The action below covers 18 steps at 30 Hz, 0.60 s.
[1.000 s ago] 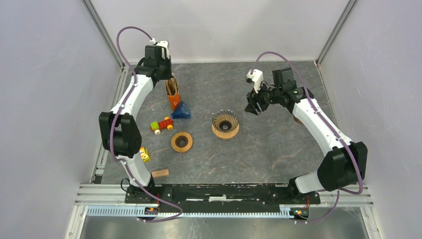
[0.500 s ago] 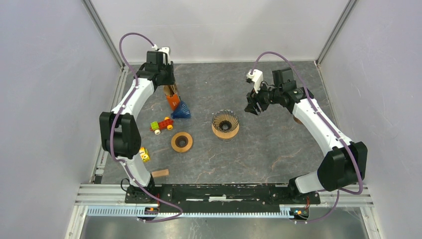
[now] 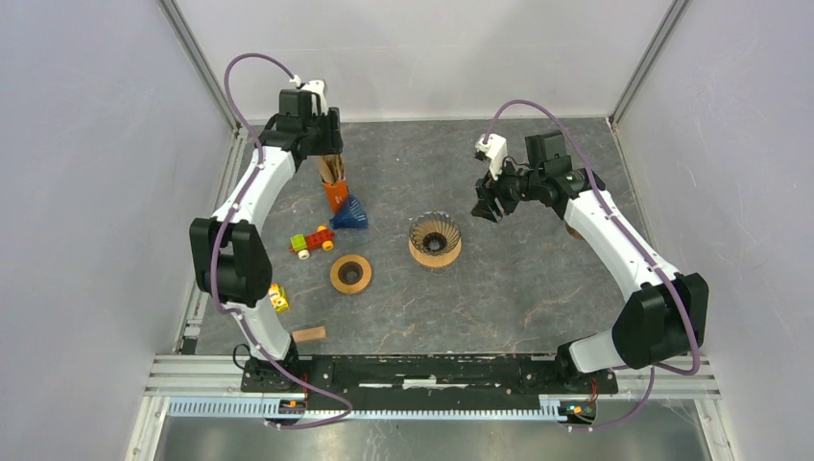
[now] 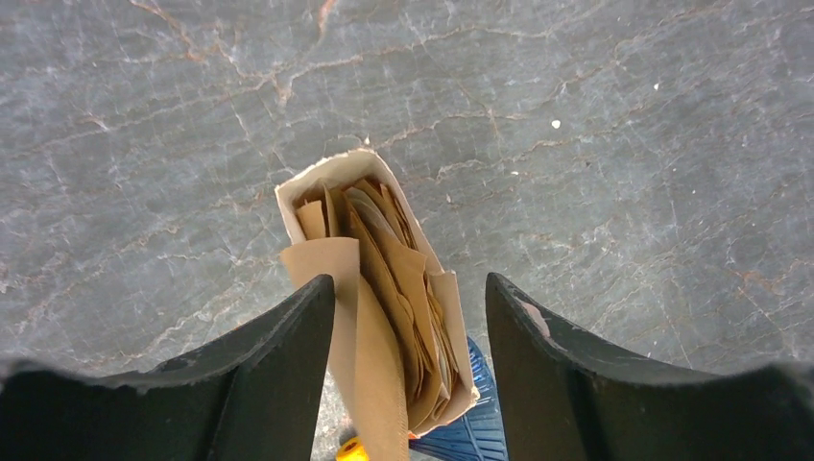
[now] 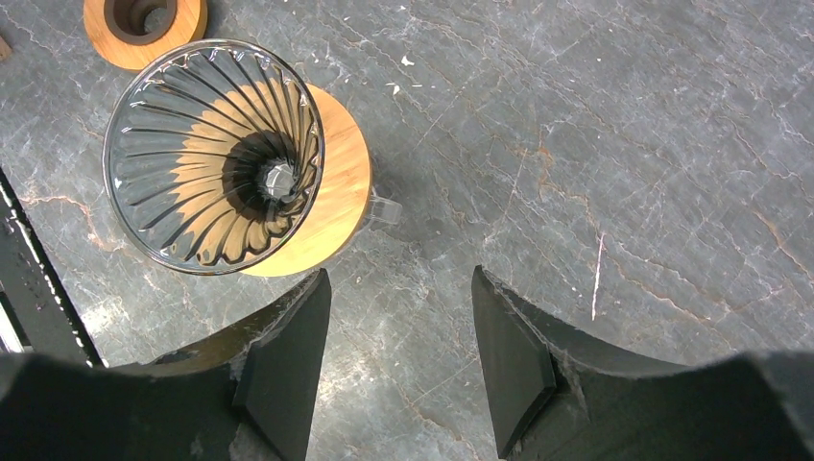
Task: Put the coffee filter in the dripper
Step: Pick up the coffee filter from the coffee filter holder.
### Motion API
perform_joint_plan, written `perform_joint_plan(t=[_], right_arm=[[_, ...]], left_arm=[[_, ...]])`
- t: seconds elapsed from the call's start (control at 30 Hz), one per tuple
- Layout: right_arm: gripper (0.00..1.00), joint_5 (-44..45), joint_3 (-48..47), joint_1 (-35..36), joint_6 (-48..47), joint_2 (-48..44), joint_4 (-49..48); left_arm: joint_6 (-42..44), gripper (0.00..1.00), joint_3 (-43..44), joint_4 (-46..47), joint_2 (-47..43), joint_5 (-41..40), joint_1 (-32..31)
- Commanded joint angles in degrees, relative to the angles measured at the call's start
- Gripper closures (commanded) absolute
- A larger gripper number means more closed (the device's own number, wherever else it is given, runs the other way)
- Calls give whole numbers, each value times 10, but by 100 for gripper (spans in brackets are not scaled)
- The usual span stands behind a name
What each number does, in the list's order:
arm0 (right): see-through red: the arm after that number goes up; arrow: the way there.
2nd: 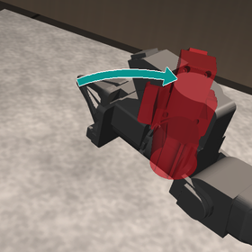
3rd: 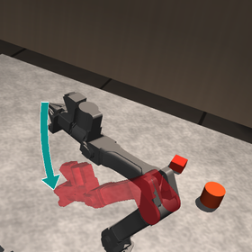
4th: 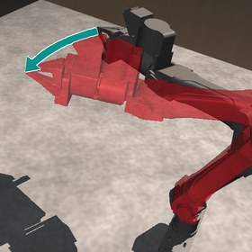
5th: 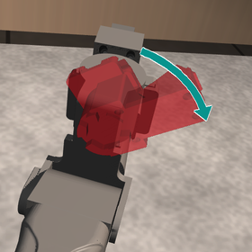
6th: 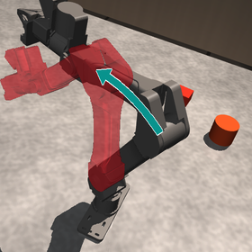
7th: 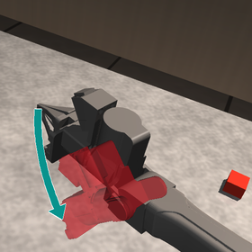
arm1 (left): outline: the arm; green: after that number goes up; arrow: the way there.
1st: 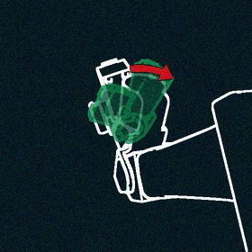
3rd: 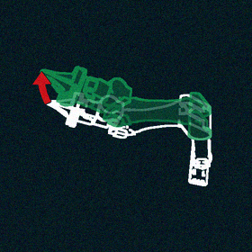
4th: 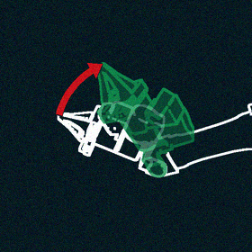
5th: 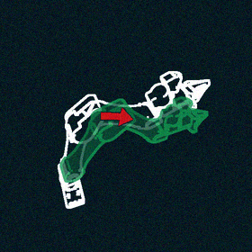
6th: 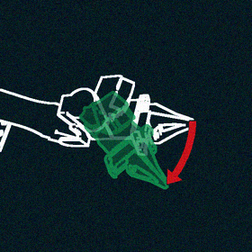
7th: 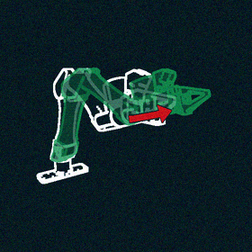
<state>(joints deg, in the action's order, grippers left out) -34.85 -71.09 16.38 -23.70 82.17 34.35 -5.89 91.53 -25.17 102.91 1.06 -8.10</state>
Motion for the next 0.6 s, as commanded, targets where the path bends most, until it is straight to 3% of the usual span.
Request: perform_joint_plan(t=[0.0, 0.37, 0.57], right_arm=[[38, -15, -1, -2, -2, -3, -10], [37, -22, -7, -2, -3, 6, -4], [38, -27, -13, -2, -4, 12, 2]], left_arm=[[25, 33, 36, 12, -37, -5, 3], [29, 25, 1, 20, -59, -23, 3], [25, 36, -13, 20, -40, -15, 2]])
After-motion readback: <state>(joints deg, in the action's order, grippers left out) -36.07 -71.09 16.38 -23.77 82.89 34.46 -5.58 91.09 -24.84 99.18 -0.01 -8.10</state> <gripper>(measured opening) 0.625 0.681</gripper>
